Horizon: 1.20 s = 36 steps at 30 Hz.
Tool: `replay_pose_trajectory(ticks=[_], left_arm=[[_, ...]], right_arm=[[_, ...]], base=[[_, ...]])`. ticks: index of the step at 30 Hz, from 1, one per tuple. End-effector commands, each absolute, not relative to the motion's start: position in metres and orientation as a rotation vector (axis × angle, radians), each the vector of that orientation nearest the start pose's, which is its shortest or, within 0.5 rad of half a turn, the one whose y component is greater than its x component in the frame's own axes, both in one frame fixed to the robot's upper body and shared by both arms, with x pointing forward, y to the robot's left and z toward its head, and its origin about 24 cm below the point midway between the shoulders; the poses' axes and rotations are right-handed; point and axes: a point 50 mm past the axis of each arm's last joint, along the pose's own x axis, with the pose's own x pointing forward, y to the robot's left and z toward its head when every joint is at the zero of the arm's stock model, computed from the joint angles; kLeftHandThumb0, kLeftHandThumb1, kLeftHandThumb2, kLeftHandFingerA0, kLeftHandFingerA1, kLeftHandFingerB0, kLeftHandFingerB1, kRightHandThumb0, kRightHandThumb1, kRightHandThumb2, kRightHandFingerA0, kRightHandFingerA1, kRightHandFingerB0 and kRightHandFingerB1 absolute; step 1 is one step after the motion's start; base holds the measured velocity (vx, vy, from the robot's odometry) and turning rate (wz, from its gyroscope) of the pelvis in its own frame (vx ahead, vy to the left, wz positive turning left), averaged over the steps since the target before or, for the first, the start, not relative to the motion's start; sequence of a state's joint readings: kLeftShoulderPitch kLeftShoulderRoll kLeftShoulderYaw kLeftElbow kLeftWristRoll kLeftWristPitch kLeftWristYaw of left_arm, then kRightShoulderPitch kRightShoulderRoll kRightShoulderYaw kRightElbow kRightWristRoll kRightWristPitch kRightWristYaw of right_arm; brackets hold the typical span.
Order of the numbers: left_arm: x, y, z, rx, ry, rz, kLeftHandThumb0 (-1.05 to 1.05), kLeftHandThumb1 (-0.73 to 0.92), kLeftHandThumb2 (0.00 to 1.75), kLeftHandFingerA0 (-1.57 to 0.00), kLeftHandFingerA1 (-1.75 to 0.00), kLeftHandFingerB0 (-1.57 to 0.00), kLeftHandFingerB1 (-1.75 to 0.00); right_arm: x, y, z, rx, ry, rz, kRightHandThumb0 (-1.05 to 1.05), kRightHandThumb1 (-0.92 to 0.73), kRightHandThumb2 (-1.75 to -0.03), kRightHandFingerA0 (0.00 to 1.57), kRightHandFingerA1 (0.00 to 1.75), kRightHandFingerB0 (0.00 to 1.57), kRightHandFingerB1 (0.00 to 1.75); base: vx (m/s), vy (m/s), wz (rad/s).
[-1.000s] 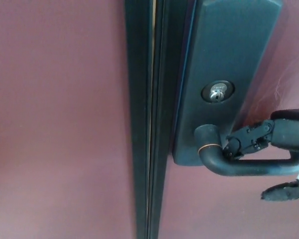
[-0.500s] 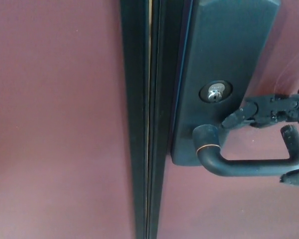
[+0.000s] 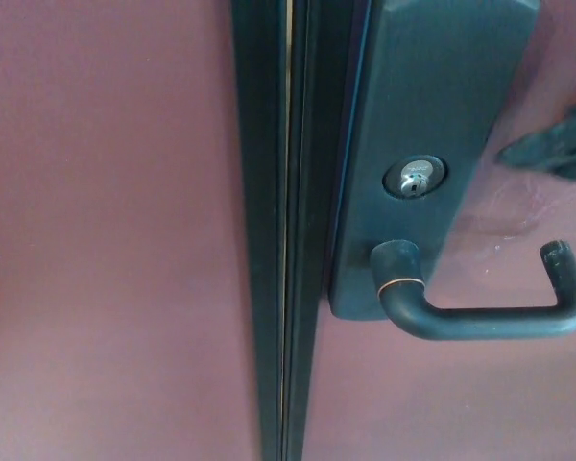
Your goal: The robot walks towards the door handle and put its right hand on it and twist the handle
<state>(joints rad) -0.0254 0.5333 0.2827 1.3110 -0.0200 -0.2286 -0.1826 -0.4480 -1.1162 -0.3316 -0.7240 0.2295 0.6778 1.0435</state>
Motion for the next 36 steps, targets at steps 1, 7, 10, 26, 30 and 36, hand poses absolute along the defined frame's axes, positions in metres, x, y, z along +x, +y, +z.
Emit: replay_pose_trajectory(ticks=[1, 7, 10, 26, 30, 36], left_arm=[[0.104, 0.366, -0.096, 0.228, 0.950, 0.361, -0.25, 0.53, 0.56, -0.72, -0.52, -0.62, -0.44], [0.104, 0.366, -0.096, 0.228, 0.950, 0.361, -0.25, 0.53, 0.56, -0.72, -0.52, -0.62, -0.44], [0.104, 0.366, -0.096, 0.228, 0.951, 0.361, -0.25, 0.53, 0.56, -0.72, -0.52, -0.62, -0.44], [0.095, 0.363, -0.101, 0.230, 0.987, 0.336, -0.24, 0.54, 0.56, -0.71, -0.52, -0.62, -0.44], [0.092, 0.362, -0.103, 0.224, 0.999, 0.339, -0.24, 0.53, 0.56, -0.71, -0.52, -0.61, -0.44], [0.091, 0.359, -0.105, 0.221, 1.003, 0.324, -0.26, 0.53, 0.56, -0.70, -0.52, -0.61, -0.43]], right_arm=[[0.180, -0.227, 0.325, -1.019, -0.157, 0.728, -0.54, -0.47, -0.73, 0.07, 0.35, 0.06, 0.35], [0.177, -0.229, 0.325, -1.015, -0.158, 0.733, -0.54, -0.47, -0.73, 0.07, 0.35, 0.06, 0.35], [0.177, -0.229, 0.325, -1.013, -0.157, 0.735, -0.54, -0.47, -0.73, 0.07, 0.35, 0.06, 0.35], [0.049, -0.351, 0.274, -0.634, -0.002, 0.294, -0.25, -0.41, -0.93, 0.08, 0.52, 0.06, 0.49], [0.033, -0.374, 0.247, -0.476, 0.092, 0.226, -0.23, -0.40, -0.93, 0.12, 0.53, 0.11, 0.51], [0.029, -0.386, 0.192, -0.358, 0.263, 0.231, -0.42, -0.57, -0.58, 0.27, 0.32, 0.29, 0.32]], base=[[0.00, 0.000, 0.00], [0.00, 0.000, 0.00], [0.00, 0.000, 0.00], [0.00, 0.000, 0.00], [0.00, 0.000, 0.00], [0.00, 0.000, 0.00]])
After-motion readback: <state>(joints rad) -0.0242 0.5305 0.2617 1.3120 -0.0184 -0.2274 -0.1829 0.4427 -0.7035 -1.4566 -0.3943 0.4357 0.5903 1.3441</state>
